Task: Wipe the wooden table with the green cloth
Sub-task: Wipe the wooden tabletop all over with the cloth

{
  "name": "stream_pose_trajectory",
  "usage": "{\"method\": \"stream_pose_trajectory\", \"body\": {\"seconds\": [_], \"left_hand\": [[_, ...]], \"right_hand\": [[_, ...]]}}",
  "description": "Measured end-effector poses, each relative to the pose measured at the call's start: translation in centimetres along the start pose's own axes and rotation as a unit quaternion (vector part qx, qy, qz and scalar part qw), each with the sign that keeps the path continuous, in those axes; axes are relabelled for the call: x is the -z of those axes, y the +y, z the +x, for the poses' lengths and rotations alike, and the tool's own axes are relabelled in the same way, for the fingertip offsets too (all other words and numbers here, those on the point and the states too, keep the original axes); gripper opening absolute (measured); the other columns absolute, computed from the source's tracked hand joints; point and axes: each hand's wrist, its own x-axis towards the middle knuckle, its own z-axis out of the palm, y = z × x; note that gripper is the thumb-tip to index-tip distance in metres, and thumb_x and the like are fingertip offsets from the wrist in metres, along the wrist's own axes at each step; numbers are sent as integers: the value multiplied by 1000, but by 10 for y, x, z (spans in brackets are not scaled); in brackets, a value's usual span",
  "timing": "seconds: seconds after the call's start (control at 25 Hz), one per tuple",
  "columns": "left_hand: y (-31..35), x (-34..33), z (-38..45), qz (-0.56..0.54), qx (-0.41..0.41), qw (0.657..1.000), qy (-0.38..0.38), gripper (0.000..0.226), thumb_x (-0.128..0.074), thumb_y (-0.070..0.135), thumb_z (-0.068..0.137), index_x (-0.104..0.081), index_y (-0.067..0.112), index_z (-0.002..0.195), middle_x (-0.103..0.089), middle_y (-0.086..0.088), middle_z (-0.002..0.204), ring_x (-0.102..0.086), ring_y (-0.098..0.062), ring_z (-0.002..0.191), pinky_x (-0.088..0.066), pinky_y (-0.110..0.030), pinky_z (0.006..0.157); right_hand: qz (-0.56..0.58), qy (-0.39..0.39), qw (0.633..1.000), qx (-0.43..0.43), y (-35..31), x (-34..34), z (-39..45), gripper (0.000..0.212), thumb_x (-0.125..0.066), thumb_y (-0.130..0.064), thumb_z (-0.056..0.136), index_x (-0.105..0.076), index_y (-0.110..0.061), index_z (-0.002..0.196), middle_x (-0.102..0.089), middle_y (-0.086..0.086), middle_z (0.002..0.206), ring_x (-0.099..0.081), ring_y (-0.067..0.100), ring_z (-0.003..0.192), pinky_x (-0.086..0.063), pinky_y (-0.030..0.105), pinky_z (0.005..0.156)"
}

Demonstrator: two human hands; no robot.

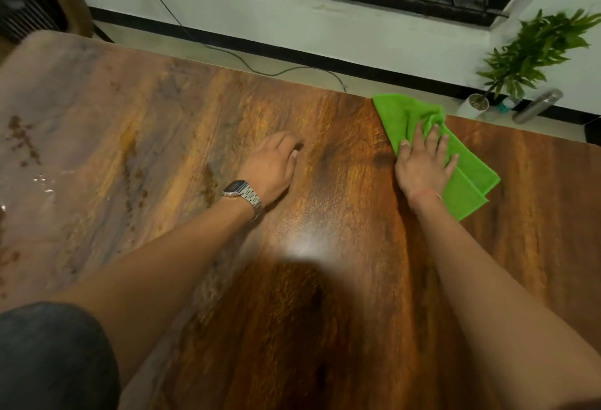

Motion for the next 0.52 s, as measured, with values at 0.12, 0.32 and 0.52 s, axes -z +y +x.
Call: {"method": "stream_pose_trajectory", "body": {"seconds": [0.12,0.32,0.52], "left_hand": [[-23,19,-30,0,16,1000,20,31,-38,15,99,-52,7,126,-57,-13,124,-51,-31,114,-36,-36,99],[-68,54,-66,-1,15,999,45,32,-42,14,97,-53,9,126,-57,-13,124,-52,-32,113,-36,-36,98],[-97,73,-95,22,-5,1000,16,40,-47,16,95,-50,5,134,-50,-17,138,-45,-33,129,-32,-42,111]], "right_hand": [[-5,-27,998,61,-75,-20,-3,56,-23,-43,103,-14,-29,156,-7,2,166,-3,25,152,0,55,120],[-7,-65,981,185,-180,-48,-68,55,-24,-42,103,-16,-30,156,-9,1,165,-3,24,152,1,54,120],[-51,-89,959,265,-202,-62,-171,54,-23,-43,104,-14,-33,156,-9,-1,165,-3,21,153,-2,52,121]]}}
